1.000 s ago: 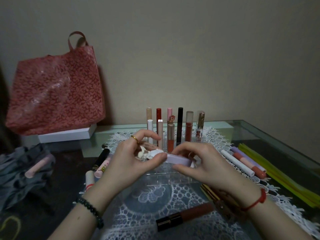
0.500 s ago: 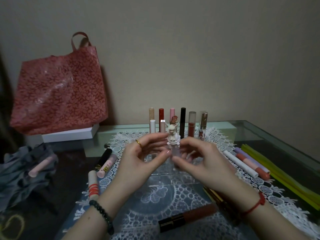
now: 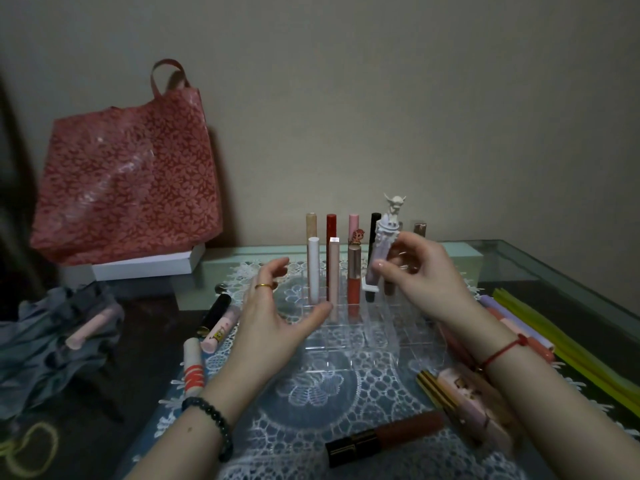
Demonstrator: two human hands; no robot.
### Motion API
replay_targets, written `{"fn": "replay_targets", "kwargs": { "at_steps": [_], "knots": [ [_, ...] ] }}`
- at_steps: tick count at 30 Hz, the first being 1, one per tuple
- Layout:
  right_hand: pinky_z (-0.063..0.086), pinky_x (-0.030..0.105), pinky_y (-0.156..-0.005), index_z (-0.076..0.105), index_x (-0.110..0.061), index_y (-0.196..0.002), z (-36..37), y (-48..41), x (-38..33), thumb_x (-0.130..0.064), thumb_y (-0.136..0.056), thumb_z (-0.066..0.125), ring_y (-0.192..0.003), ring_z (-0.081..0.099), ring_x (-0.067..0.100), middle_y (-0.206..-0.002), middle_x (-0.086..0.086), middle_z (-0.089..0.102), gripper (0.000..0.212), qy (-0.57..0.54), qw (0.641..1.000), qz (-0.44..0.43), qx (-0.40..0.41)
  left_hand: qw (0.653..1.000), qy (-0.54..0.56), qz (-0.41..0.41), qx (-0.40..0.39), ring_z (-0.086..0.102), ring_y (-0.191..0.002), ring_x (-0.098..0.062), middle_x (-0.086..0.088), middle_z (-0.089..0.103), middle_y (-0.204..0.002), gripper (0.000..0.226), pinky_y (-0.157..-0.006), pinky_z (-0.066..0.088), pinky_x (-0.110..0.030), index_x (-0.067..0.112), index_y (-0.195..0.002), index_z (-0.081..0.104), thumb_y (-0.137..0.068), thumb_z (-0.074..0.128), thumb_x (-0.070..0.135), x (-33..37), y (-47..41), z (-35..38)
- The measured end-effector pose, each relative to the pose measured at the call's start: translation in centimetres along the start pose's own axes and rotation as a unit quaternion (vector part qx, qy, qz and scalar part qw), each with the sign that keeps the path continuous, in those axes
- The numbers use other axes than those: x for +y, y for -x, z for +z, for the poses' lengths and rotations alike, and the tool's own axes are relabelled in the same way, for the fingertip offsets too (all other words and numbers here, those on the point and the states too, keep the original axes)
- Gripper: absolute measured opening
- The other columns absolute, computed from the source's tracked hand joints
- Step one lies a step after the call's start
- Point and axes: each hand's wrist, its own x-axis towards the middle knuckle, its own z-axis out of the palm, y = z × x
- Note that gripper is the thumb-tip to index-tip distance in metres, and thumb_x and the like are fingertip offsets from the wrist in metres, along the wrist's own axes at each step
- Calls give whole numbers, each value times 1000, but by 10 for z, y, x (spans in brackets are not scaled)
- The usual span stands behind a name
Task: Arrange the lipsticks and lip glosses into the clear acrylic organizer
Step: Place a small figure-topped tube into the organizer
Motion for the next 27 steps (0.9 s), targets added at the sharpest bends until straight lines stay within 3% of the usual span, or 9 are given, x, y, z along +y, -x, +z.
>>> {"fn": "replay_targets", "kwargs": {
  "at_steps": [4,8,12,14,18,22,27],
  "knots": [
    [54,40,-76,61,-13,-93,3,-2,5,-17,-82,63,-77,62,29,-84,12,66,12,30,1000,3,5,994,-51,-50,-79,27,-133,-12,3,24,-149,116,-110,27,-35,32,-141,8,-43,51,76,-5,2,4],
    [52,30,-75,61,-11,-95,6,-2,13,-14,-82,63,-80,63,23,-87,7,66,14,40,999,10,11,984,-83,-81,-135,21,-137,-14,3,17,-152,125,-112,23,-35,31,-143,-5,-39,48,78,-7,5,5],
    [53,29,-76,61,-11,-98,8,-2,22,-16,-81,65,-82,62,20,-89,7,65,19,73,997,6,13,981,-78,-80,-161,27,-133,-13,2,24,-149,120,-102,23,-24,31,-143,-3,-45,53,72,-8,7,6],
    [54,26,-74,60,-13,-98,9,-2,27,-16,-81,65,-82,62,19,-89,7,65,18,77,997,6,8,979,-70,-84,-172,28,-132,-13,1,28,-148,118,-103,24,-25,32,-143,-2,-46,53,72,-9,7,6],
    [48,11,-63,57,-16,-105,13,-2,33,-15,-81,64,-79,59,9,-86,-1,61,25,84,996,15,-1,979,-52,-75,-182,30,-128,-7,4,31,-146,118,-102,24,-23,33,-143,0,-47,53,74,-11,7,7],
    [41,-1,-61,55,-16,-108,16,0,36,-13,-81,63,-74,53,2,-82,-5,56,28,82,996,21,1,979,-51,-73,-185,26,-113,2,5,31,-146,116,-95,21,-19,35,-143,-1,-48,53,74,-11,7,7],
    [41,0,-58,56,-16,-107,16,-1,38,-12,-81,64,-73,54,3,-82,-4,57,28,64,997,35,-6,979,-48,-73,-181,28,-129,-7,4,29,-148,116,-101,23,-22,34,-143,-1,-48,53,74,-12,8,8]
  ]
}}
